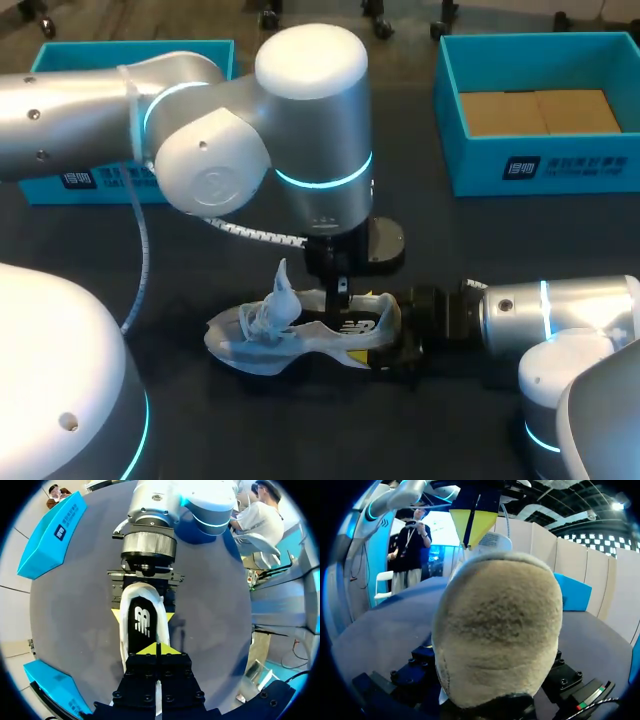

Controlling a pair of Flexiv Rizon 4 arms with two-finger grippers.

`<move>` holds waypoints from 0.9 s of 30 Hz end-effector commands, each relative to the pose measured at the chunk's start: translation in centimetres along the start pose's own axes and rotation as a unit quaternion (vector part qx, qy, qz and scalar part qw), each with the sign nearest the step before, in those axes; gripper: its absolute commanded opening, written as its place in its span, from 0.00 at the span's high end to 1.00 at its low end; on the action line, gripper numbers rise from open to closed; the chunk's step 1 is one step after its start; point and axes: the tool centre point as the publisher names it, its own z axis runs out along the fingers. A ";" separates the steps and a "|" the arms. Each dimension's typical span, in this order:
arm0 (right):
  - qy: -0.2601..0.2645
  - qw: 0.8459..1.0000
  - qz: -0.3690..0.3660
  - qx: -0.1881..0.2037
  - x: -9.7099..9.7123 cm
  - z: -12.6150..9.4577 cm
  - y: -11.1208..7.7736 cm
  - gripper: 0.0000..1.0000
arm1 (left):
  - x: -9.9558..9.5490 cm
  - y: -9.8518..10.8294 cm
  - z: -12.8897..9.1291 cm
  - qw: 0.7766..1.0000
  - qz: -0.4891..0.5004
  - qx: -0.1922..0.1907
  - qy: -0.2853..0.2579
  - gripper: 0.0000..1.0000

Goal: Take the shoe out of the shoebox, open the shoe tongue, remove and reinsert the insole, then place the shoe into the shoebox

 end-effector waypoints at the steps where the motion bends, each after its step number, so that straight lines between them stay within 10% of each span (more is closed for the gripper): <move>1: -0.001 1.000 -0.001 0.001 0.0 0.3 -0.1 1.00 | -0.1 -1.1 2.7 1.000 0.003 -0.002 0.004 1.00; 27: -0.001 1.000 -0.001 0.001 0.0 0.3 -0.1 1.00 | -0.4 1.4 7.1 0.999 -0.002 -0.001 0.045 1.00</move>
